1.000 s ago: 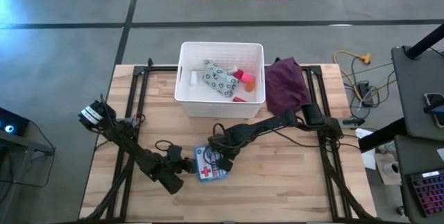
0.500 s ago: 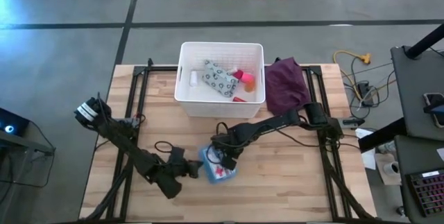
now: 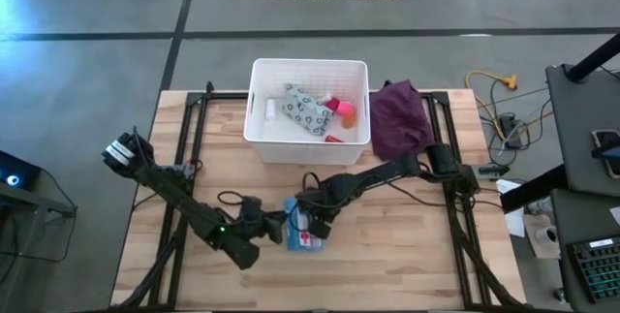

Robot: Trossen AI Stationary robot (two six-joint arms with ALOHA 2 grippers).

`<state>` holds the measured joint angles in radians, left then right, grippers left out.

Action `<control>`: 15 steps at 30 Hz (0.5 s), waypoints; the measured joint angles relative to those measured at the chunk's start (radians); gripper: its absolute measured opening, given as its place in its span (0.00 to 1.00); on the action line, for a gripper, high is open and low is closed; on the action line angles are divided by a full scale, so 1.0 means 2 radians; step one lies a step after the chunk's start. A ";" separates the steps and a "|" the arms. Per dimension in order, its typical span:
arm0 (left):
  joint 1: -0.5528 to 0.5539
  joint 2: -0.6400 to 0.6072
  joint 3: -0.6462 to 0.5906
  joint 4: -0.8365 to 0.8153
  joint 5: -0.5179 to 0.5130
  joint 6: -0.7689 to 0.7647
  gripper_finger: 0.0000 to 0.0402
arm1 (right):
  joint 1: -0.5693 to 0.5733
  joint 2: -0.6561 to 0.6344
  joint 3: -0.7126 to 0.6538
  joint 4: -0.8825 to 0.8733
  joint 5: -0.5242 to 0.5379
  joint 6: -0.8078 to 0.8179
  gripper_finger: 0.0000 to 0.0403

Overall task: Pick & place medical supplies in basket/bin
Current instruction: Put the first aid kit into the white bin

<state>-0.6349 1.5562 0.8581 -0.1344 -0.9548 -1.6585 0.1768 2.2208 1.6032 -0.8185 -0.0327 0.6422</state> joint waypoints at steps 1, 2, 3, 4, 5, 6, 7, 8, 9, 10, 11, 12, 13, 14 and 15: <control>0.000 0.000 0.000 0.002 -0.001 0.000 0.20 | 0.001 0.000 0.000 0.001 0.008 0.001 0.02; 0.001 0.000 0.000 0.002 -0.001 0.000 0.20 | 0.002 0.000 -0.001 0.003 0.018 0.000 0.02; 0.001 0.000 0.000 0.002 -0.001 0.000 0.20 | 0.004 0.000 -0.001 0.009 0.031 -0.008 0.02; 0.001 0.000 0.000 0.001 -0.001 0.000 0.20 | 0.005 -0.002 -0.002 0.018 0.049 -0.019 0.02; 0.001 0.000 0.000 -0.003 -0.003 0.000 0.20 | 0.007 -0.005 -0.002 0.027 0.068 -0.029 0.02; 0.001 0.000 -0.001 -0.003 -0.004 0.000 0.20 | 0.008 -0.006 -0.003 0.030 0.079 -0.032 0.02; 0.001 0.000 -0.001 -0.002 -0.004 0.000 0.20 | 0.008 -0.010 -0.003 0.030 0.089 -0.032 0.02; 0.001 0.000 -0.001 -0.001 -0.005 0.000 0.20 | 0.008 -0.011 -0.003 0.030 0.094 -0.034 0.03; 0.001 0.000 -0.001 -0.001 -0.006 0.000 0.20 | 0.007 -0.013 -0.003 0.031 0.097 -0.036 0.03; 0.001 0.000 -0.001 -0.002 -0.008 0.000 0.20 | 0.006 -0.014 -0.003 0.033 0.098 -0.038 0.04; 0.001 0.000 -0.001 -0.002 -0.010 0.000 0.20 | 0.005 -0.014 -0.003 0.033 0.098 -0.042 0.06; 0.001 0.000 -0.001 -0.001 -0.013 0.000 0.20 | 0.005 -0.014 -0.003 0.033 0.099 -0.045 0.08; 0.001 0.000 -0.001 0.000 -0.016 0.000 0.20 | 0.005 -0.014 -0.003 0.031 0.101 -0.049 0.11; 0.001 0.000 -0.001 0.001 -0.017 0.000 0.20 | 0.005 -0.014 -0.003 0.029 0.102 -0.052 0.13; 0.002 0.000 -0.001 0.001 -0.018 0.000 0.20 | 0.005 -0.014 -0.004 0.029 0.105 -0.055 0.17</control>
<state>-0.6305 1.5570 0.8566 -0.1314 -0.9899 -1.6577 0.1860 2.1925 1.5960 -0.7605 0.1764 0.5323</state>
